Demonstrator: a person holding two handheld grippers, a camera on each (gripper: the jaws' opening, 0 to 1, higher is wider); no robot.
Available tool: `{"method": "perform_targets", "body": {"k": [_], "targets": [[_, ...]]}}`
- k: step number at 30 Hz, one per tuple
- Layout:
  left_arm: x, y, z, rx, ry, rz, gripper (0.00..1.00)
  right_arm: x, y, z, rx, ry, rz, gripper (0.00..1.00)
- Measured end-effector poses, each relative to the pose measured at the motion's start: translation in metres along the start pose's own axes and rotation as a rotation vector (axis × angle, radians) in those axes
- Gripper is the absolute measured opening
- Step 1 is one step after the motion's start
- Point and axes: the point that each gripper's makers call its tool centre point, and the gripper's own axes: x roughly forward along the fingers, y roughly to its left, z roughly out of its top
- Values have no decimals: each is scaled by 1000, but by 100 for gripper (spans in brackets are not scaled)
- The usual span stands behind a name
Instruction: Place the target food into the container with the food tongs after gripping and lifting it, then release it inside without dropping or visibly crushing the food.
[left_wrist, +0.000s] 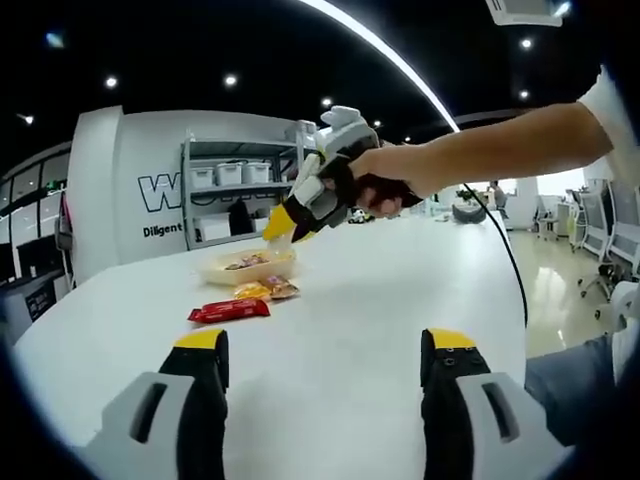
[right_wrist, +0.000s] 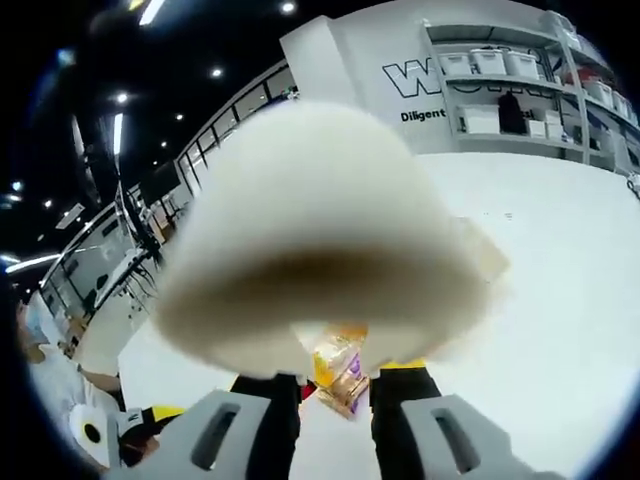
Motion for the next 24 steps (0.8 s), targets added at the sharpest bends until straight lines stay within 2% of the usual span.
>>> {"method": "perform_targets", "body": {"k": [7,10,11,13,14,16,18,24], "targets": [[-1,-1,1,-1,-5,-4,76,13,-1,-15,-61,26,-31,21],[-1,0,2,3,-12,3,77,19,1,-21,-48,17,-35,21],[-2,-1,2,5,-11,3,77,19,2,-21,-60,11,-43,21],[-1,0,1,5,-8,3,76,19,2,-21,-140,2,-66,22],[-1,0,1,6,-8,4,77,18,3,-23,-123,7,-74,22],[-1,0,2,5,-10,3,76,18,3,-25,-154,10,-82,22],[-1,0,1,7,-8,2,76,17,2,-33,-132,39,-86,21],[-2,-2,1,12,-6,0,75,15,-5,-37,-150,61,-90,21]]}}
